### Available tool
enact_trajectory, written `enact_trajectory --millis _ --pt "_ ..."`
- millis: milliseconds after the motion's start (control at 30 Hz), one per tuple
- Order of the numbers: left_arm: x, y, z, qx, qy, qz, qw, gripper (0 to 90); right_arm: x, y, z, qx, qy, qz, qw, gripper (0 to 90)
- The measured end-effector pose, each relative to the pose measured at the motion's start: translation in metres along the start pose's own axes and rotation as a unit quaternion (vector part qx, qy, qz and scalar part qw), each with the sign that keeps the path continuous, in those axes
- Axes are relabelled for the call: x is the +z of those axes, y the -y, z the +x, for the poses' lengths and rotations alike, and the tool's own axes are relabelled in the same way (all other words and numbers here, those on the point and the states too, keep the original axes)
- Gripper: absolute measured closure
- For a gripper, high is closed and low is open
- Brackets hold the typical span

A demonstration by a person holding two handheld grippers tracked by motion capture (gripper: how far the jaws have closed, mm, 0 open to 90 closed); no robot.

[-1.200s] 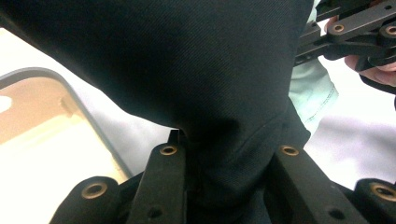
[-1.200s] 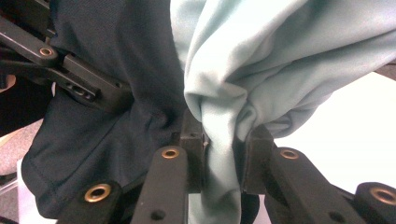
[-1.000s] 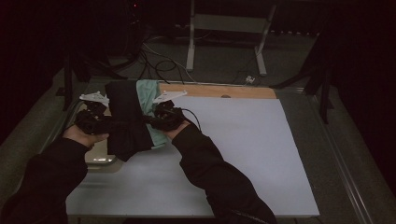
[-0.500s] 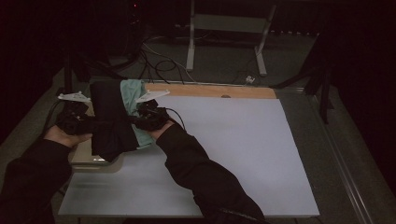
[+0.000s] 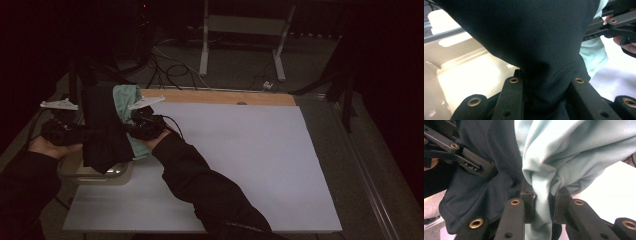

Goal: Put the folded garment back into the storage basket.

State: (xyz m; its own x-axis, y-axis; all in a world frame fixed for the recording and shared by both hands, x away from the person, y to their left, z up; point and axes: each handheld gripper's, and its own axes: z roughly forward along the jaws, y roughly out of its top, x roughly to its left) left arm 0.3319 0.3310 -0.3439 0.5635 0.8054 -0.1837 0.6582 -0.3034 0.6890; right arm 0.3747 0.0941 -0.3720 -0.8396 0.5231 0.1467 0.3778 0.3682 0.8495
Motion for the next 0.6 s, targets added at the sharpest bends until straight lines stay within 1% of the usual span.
enact_trajectory --millis 33,100,367,400,533,600 --pt "-0.001 0.001 0.001 -0.002 -0.001 0.0 1.0 75.0 0.001 -0.001 0.001 0.0 0.0 -0.001 1.0 75.6" --pt "-0.003 0.001 0.003 0.002 -0.006 0.001 1.0 75.0 0.004 -0.002 0.003 0.0 -0.001 -0.001 1.0 75.6" --pt "-0.01 0.006 0.016 -0.003 -0.01 0.0 0.9999 75.0 0.015 -0.005 0.012 0.007 0.001 -0.004 1.0 75.6" --pt "-0.011 0.006 0.017 -0.003 -0.01 0.001 0.9999 75.0 0.017 -0.006 0.015 0.012 0.001 -0.004 0.9999 75.6" --pt "-0.013 0.007 0.025 -0.008 -0.014 0.0 0.9999 75.0 0.023 -0.009 0.022 0.005 0.018 -0.004 0.9998 75.7" --pt "-0.014 0.007 0.027 -0.008 -0.016 -0.001 0.9998 75.0 0.025 -0.009 0.025 0.009 0.021 -0.005 0.9997 75.7"
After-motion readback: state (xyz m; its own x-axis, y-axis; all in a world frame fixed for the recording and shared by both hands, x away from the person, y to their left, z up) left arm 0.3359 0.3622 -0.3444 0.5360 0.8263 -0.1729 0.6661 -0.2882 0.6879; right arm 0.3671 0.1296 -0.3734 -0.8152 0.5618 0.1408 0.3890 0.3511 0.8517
